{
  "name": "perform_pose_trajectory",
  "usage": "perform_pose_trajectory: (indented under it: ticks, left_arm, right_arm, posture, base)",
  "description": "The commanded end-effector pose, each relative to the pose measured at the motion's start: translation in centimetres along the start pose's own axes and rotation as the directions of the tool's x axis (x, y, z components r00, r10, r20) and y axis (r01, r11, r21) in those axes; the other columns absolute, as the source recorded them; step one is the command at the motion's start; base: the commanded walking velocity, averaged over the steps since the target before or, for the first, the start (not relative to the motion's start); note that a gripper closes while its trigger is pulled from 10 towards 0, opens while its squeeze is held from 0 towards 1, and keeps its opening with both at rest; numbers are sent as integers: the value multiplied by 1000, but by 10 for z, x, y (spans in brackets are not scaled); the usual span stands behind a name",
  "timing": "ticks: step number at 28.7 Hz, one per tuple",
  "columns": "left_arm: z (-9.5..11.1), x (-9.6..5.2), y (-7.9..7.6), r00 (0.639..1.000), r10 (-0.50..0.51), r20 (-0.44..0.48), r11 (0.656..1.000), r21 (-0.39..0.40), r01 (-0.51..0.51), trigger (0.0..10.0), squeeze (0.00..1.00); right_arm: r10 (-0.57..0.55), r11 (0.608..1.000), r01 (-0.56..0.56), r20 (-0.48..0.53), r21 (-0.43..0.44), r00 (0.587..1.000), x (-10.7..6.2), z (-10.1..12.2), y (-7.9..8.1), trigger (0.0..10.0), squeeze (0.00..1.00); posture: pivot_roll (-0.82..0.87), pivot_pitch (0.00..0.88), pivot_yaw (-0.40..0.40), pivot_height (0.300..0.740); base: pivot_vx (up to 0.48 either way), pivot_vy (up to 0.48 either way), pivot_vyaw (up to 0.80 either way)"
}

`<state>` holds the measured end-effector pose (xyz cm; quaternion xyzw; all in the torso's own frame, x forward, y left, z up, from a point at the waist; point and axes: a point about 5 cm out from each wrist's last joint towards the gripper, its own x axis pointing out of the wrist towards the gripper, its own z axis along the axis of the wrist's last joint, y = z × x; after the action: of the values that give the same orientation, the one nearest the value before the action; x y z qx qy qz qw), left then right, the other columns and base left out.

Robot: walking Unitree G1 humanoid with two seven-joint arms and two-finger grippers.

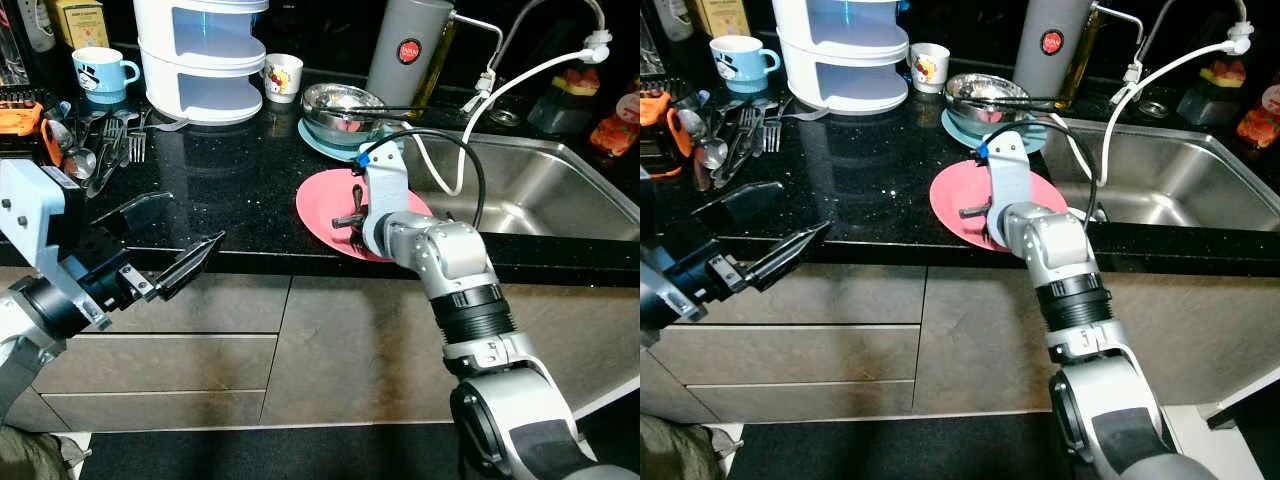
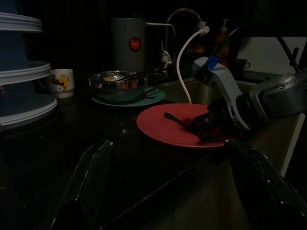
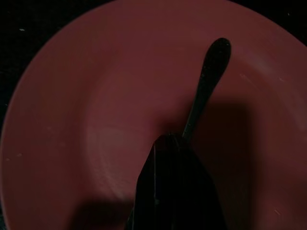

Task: Kitchen organization

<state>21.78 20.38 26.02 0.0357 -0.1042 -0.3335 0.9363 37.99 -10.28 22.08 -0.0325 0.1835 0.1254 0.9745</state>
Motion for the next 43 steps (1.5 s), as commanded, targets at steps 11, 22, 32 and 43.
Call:
perform_pose_trajectory:
  ticks: [11,22,32,43]
  left_arm:
    - [1,3,-8,999,-15,29,1000,-6,15,10000,0]
    - [2,8,-8,999,-19,49,1000,-11,20,10000,0]
    - [3,11,-9,998,-21,59,1000,-15,22,10000,0]
    - [2,12,-12,998,-27,56,999,-21,28,10000,0]
  right_arm:
    - [94,956,-93,8,280,996,0,-4,-3,0,0]
    - [214,876,-335,343,348,914,-19,43,10,0,0]
    - [42,999,-46,150,26,988,-11,16,0,10000,1000]
    - [-35,998,34,8,52,999,-4,-6,-5,10000,0]
  posture:
    - [141,0,-155,740]
    - [141,0,-147,740]
    - [147,0,-148,740]
    - [141,0,-149,740]
  base:
    - [0,0,0]
    - [0,0,0]
    - [0,0,0]
    - [0,0,0]
